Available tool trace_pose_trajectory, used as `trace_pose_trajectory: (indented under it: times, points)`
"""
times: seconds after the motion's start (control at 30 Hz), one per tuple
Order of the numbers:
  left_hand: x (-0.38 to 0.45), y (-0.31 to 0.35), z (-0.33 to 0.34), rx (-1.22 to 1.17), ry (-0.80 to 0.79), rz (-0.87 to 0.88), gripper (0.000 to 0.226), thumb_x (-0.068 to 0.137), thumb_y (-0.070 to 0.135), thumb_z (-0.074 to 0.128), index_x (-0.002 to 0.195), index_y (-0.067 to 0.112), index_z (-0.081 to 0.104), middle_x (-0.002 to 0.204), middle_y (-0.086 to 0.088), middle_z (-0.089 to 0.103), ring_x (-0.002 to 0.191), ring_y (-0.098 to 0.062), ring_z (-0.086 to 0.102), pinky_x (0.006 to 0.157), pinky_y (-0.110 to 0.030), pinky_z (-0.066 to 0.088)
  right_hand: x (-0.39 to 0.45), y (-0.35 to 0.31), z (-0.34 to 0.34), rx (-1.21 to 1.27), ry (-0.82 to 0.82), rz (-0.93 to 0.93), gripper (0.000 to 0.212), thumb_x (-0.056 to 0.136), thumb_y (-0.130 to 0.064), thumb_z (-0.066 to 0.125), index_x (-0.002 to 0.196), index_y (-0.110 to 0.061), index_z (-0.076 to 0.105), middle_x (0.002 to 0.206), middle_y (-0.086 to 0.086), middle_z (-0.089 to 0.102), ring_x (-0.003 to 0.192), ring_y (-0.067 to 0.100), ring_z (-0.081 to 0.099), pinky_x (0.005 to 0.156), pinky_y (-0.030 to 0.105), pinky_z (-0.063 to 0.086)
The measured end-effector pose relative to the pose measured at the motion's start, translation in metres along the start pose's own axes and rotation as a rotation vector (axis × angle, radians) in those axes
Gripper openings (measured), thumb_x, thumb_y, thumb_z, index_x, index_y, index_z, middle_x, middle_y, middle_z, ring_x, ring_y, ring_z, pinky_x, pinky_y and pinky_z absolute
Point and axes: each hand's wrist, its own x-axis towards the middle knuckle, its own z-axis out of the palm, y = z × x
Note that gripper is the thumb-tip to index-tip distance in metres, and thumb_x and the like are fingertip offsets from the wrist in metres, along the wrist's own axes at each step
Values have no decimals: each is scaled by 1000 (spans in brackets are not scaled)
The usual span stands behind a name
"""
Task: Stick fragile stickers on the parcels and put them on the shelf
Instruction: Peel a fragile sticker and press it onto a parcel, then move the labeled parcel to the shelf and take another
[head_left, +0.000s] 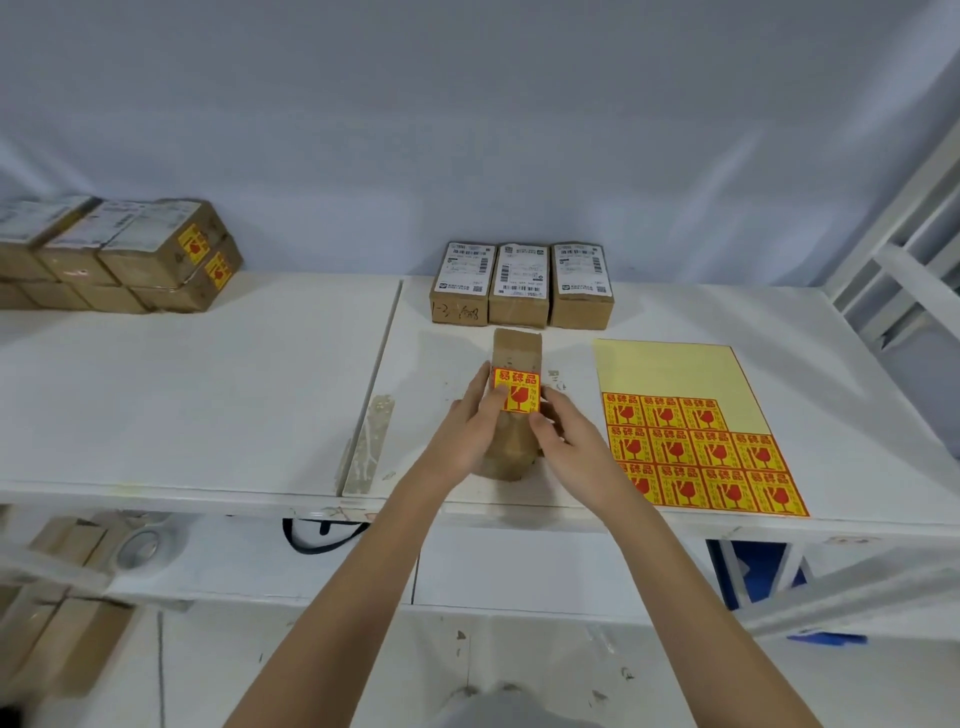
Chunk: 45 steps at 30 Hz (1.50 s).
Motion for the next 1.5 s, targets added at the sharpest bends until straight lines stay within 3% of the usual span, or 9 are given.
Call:
trace_pose_trajectory:
  times: [0.13, 0.33, 0.43, 0.6, 0.73, 0.83, 1.0, 1.27, 1.5]
  points:
    - [4, 8, -13, -83, 53, -21, 57, 95, 49, 40, 147, 42, 18, 147, 6, 39, 136, -16, 35, 112, -38, 27, 16, -2, 2, 89, -3, -24, 32, 99, -15, 41, 130, -21, 49, 122, -3, 58, 115, 10, 54, 98, 41, 47]
    - [19, 19, -49, -69, 216, -140, 67, 87, 47, 57, 144, 27, 28, 136, -5, 49, 120, -23, 50, 96, -33, 41, 51, -20, 9, 72, -65, -36, 22, 98, -13, 40, 112, -26, 50, 107, 0, 62, 94, 14, 61, 84, 37, 52]
    - [31, 24, -63, -76, 215, -203, 72, 83, 49, 61, 142, 25, 30, 131, -8, 53, 112, -24, 55, 84, -31, 46, 73, -28, 12, 31, -95, -27, 19, 97, -13, 40, 109, -24, 50, 102, 3, 62, 89, 17, 61, 79, 37, 51]
    - [52, 27, -88, -42, 264, -264, 89, 70, 49, 73, 140, 16, 29, 128, -25, 54, 116, -37, 55, 83, -35, 46, 117, -39, 17, -190, -147, -33, 23, 95, -18, 43, 113, -17, 56, 105, 6, 63, 96, 25, 61, 84, 41, 49]
    - [63, 33, -111, 19, 355, -286, 89, 59, 55, 78, 127, 13, 39, 113, -4, 54, 105, -23, 56, 82, -32, 48, 155, -53, 18, -519, -39, -103, 26, 94, -21, 46, 114, -10, 58, 115, 7, 61, 103, 24, 58, 83, 33, 47]
    - [86, 30, -133, 55, 421, -297, 110, 35, 65, 77, 126, 12, 44, 111, -6, 58, 100, -23, 60, 86, -41, 53, 179, -66, 22, -712, 27, -150, 28, 93, -22, 45, 114, -7, 56, 119, 13, 55, 107, 30, 54, 81, 36, 47]
    - [97, 36, -155, 203, 473, -328, 92, 69, 50, 74, 137, 9, 27, 127, -14, 39, 113, -29, 47, 83, -34, 43, 211, -79, 33, -920, 26, -87, 42, 96, -29, 41, 130, -3, 44, 135, 20, 42, 124, 34, 41, 94, 43, 41]
    - [141, 30, -181, 373, 435, -281, 88, 70, 49, 74, 135, 11, 28, 120, -13, 37, 113, -32, 48, 96, -41, 46, 245, -77, 58, -1194, -74, 107, 62, 99, -44, 22, 145, -3, 24, 150, 22, 24, 138, 38, 23, 112, 51, 17]
    - [173, 25, -196, 445, 391, -260, 87, 70, 51, 72, 134, 11, 28, 123, -13, 38, 115, -34, 47, 94, -41, 46, 254, -71, 87, -1269, -33, 89, 53, 94, -43, 36, 134, -8, 41, 134, 18, 44, 122, 38, 43, 101, 48, 35]
